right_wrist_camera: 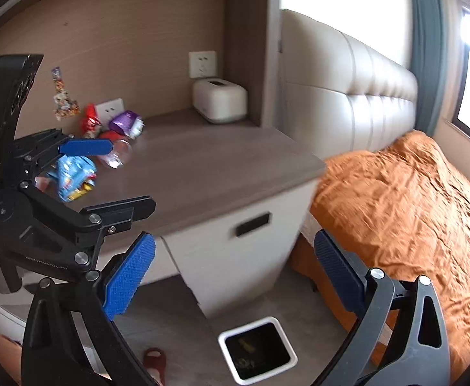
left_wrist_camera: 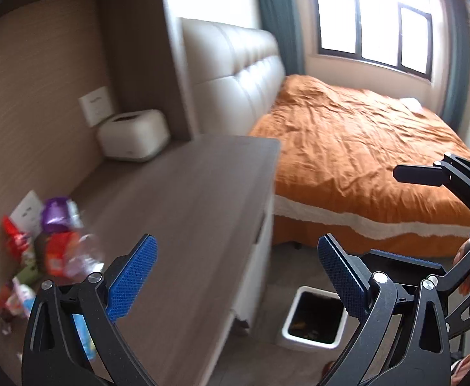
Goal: Collect trash
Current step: 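Move both open tools back toward the desk, then grasp the pink-and-white tube with the left tool while the right tool grasps the blue chip bag, then carry the tube and chip bag over the white bin with both tools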
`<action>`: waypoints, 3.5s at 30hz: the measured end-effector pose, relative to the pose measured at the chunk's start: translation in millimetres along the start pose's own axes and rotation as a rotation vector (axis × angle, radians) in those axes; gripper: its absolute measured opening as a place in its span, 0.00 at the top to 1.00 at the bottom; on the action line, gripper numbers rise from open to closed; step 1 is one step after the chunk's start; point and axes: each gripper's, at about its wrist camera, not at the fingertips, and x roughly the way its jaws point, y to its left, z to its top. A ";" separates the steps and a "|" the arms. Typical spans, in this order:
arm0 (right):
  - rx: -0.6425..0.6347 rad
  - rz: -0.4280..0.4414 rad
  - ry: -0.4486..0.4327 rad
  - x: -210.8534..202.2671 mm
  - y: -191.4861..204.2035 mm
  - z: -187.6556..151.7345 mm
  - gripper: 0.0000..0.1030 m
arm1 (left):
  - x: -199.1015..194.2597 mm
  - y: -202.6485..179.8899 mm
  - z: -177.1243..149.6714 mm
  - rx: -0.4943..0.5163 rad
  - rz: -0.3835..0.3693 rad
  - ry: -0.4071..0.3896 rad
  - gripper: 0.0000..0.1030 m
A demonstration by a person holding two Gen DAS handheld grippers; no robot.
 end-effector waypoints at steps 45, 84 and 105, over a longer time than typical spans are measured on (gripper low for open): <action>-0.303 0.402 0.191 181.0 262.3 54.2 0.25 | -5.2 281.8 -159.6 -0.346 0.168 0.237 0.56; -0.188 0.277 0.004 66.0 171.8 79.6 0.27 | -48.4 185.2 -48.8 -0.150 0.078 0.120 0.96; 0.053 -0.046 0.114 -17.7 -23.7 -31.3 0.27 | 26.9 -69.8 14.2 0.175 -0.276 0.184 0.96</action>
